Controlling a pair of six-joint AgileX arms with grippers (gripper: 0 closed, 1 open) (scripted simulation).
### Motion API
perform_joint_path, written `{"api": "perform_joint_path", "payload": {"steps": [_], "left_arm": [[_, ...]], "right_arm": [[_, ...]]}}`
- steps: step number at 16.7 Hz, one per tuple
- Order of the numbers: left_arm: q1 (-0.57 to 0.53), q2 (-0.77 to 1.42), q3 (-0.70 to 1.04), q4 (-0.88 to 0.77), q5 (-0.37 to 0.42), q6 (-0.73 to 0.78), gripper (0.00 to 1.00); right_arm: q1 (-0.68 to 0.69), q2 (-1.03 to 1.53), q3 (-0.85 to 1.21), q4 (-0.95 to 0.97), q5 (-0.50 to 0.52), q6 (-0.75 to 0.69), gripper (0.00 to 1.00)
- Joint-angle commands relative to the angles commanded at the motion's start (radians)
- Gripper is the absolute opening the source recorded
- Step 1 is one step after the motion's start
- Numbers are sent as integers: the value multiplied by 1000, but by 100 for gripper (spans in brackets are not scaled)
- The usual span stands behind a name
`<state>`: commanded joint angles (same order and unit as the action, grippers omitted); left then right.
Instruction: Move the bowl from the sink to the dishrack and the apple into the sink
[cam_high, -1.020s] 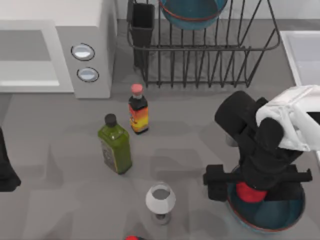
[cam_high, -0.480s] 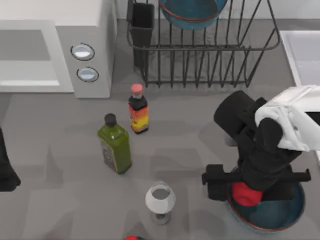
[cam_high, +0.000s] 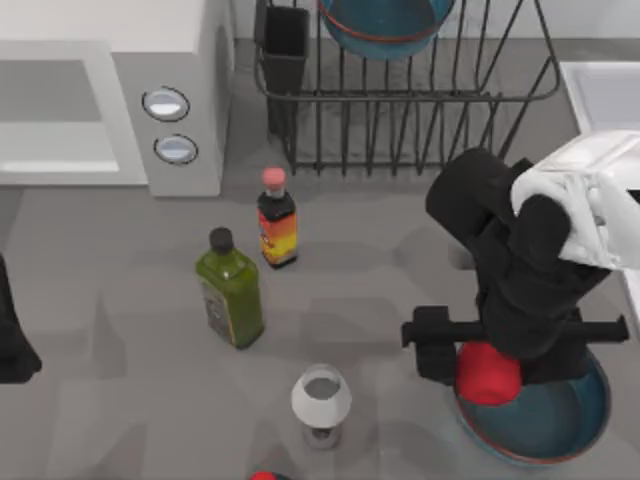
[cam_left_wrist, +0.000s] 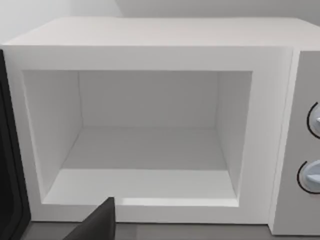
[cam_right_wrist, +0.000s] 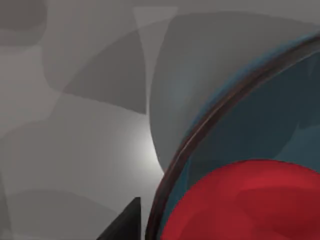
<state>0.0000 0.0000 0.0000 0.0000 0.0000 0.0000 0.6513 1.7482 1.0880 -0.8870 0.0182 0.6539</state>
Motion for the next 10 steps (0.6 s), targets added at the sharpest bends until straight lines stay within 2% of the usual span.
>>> {"api": "perform_joint_path", "payload": {"steps": [5, 10], "left_arm": [[0, 0, 0, 0, 0, 0, 100], [0, 0, 0, 0, 0, 0, 100]], "right_arm": [[-5, -77, 135, -214, 0, -3, 0], [-7, -96, 159, -248, 0, -5, 0]]}}
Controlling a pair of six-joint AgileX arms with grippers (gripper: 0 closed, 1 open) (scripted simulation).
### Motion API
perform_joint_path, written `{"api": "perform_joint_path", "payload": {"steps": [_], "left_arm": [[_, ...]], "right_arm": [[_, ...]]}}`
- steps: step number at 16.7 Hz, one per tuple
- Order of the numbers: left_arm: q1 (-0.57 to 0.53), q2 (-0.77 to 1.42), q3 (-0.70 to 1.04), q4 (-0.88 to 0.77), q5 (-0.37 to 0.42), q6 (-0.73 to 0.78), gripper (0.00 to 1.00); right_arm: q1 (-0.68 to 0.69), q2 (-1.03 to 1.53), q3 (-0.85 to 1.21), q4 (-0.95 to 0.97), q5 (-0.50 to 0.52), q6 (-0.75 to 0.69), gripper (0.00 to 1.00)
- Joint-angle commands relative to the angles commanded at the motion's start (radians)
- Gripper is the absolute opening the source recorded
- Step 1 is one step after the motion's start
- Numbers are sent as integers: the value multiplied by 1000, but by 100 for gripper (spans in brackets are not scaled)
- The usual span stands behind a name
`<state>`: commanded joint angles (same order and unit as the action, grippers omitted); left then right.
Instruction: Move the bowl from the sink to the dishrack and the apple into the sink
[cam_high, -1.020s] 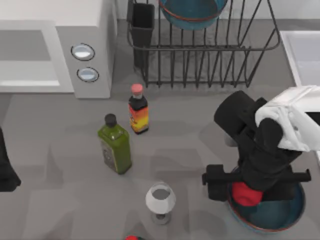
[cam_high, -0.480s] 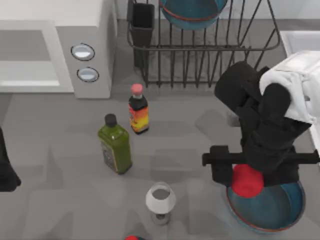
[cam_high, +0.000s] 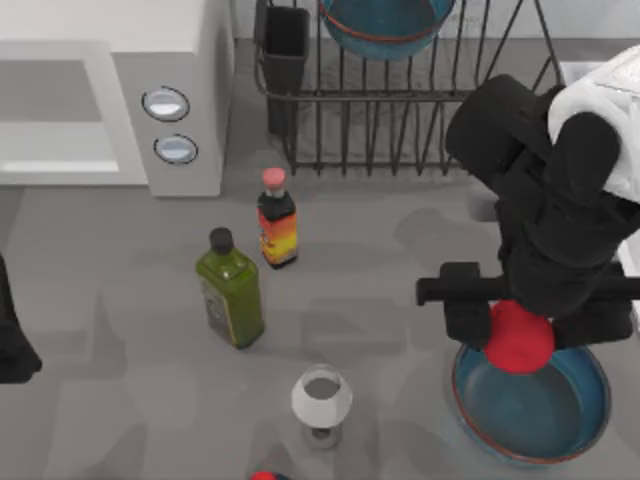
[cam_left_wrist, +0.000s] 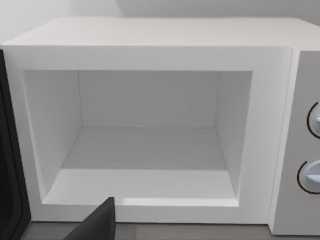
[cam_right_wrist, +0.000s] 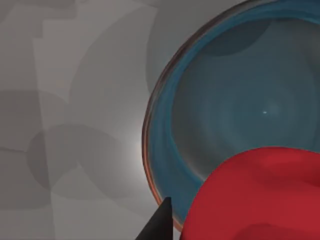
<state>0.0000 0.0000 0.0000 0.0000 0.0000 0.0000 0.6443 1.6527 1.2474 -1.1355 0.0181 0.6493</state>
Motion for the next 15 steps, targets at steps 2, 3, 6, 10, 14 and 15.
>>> {"api": "perform_joint_path", "payload": {"steps": [2, 3, 6, 10, 14, 15], "left_arm": [[0, 0, 0, 0, 0, 0, 100], [0, 0, 0, 0, 0, 0, 100], [0, 0, 0, 0, 0, 0, 100], [0, 0, 0, 0, 0, 0, 100], [0, 0, 0, 0, 0, 0, 100], [0, 0, 0, 0, 0, 0, 100]], "right_arm": [[4, 4, -3, 4, -2, 3, 0], [-3, 4, -8, 13, -5, -1, 0], [-67, -2, -48, 105, -27, -39, 0], [-226, -23, -145, 347, -83, -133, 0], [-437, -52, -265, 684, -164, -252, 0], [-494, -59, -297, 778, -187, -283, 0]]}}
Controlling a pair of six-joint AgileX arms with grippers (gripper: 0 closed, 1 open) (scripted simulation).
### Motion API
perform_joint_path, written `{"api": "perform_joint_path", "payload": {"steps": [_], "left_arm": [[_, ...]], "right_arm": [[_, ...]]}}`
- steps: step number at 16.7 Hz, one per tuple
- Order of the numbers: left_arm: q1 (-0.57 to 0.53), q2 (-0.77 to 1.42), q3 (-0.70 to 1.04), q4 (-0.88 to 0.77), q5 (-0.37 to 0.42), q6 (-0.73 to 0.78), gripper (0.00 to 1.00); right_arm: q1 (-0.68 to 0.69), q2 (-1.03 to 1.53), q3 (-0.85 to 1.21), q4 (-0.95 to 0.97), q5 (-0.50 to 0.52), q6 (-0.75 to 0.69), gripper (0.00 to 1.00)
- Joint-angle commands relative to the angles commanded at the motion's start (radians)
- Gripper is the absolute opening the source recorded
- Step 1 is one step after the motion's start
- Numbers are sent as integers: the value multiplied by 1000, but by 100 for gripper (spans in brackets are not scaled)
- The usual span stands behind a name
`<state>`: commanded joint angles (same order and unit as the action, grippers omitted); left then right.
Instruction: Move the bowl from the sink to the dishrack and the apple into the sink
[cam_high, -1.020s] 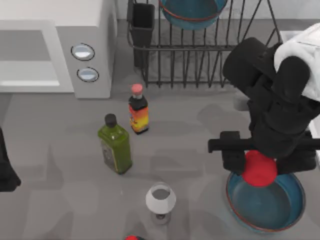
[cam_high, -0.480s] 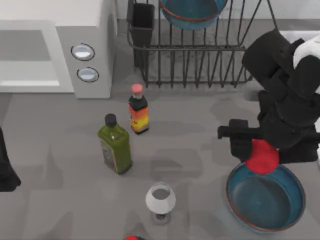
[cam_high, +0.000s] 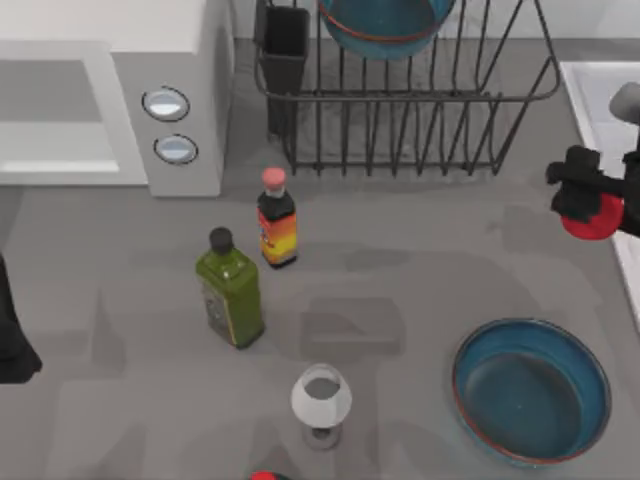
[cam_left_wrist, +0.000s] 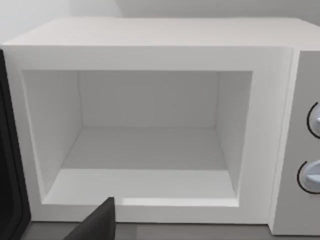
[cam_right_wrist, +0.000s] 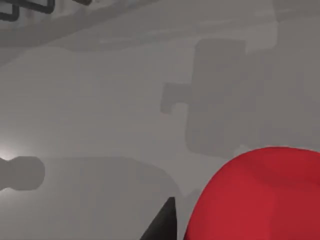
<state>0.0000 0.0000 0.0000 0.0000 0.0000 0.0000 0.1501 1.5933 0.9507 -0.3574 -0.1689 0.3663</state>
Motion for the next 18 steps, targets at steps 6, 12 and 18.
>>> {"api": "perform_joint_path", "payload": {"steps": [6, 12, 18], "left_arm": [[0, 0, 0, 0, 0, 0, 100], [0, 0, 0, 0, 0, 0, 100], [0, 0, 0, 0, 0, 0, 100]], "right_arm": [[-333, -47, -182, 585, -149, -177, 0], [-582, -88, -307, 1078, -278, -303, 0], [-677, -100, -355, 1263, -333, -348, 0]]}}
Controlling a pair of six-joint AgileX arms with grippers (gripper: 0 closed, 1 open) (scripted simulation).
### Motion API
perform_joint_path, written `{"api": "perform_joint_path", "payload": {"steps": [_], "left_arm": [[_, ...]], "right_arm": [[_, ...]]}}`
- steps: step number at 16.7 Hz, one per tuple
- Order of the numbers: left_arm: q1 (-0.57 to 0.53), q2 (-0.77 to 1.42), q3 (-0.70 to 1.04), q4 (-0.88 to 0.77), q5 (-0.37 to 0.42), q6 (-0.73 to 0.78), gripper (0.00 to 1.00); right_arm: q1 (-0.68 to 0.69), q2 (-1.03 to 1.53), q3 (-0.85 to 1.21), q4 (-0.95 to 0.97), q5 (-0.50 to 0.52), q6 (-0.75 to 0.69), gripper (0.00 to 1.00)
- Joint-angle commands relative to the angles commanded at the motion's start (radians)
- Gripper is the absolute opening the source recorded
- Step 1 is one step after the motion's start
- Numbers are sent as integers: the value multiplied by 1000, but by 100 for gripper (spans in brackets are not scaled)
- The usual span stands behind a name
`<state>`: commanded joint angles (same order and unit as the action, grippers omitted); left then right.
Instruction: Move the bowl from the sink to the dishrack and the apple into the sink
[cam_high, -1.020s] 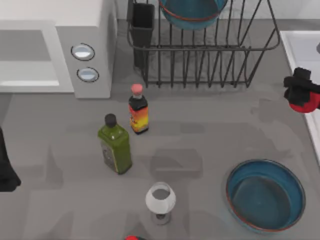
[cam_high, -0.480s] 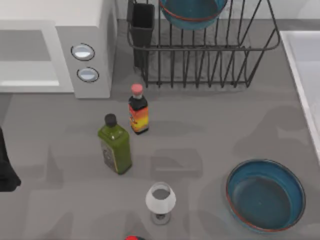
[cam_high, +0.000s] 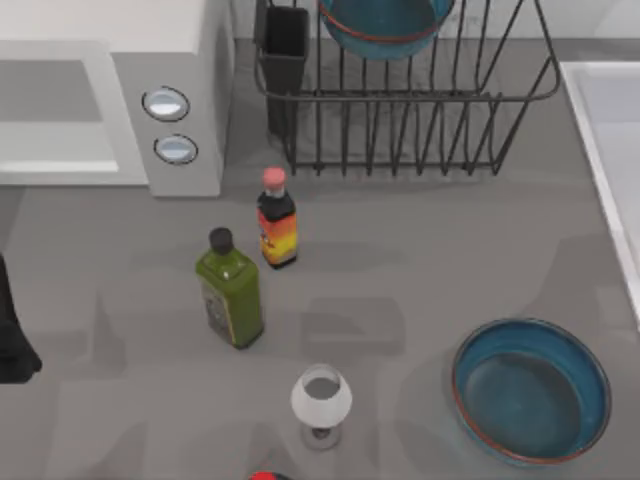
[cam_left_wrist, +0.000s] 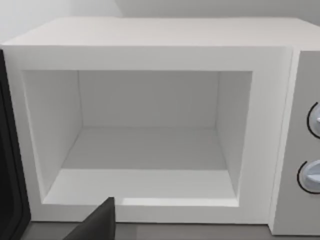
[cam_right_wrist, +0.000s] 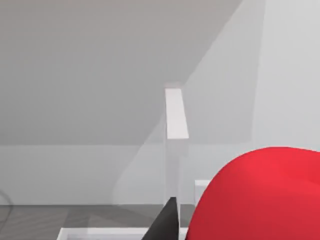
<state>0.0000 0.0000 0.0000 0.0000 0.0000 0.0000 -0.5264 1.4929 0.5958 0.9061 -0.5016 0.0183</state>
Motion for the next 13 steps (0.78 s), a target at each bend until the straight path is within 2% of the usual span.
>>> {"api": "perform_joint_path", "payload": {"steps": [7, 10, 13], "left_arm": [[0, 0, 0, 0, 0, 0, 100], [0, 0, 0, 0, 0, 0, 100], [0, 0, 0, 0, 0, 0, 100]], "right_arm": [[2, 40, 0, 35, 1, 2, 0], [-1, 168, -14, 167, -2, 0, 0], [-4, 350, -39, 380, -4, 0, 0]]}}
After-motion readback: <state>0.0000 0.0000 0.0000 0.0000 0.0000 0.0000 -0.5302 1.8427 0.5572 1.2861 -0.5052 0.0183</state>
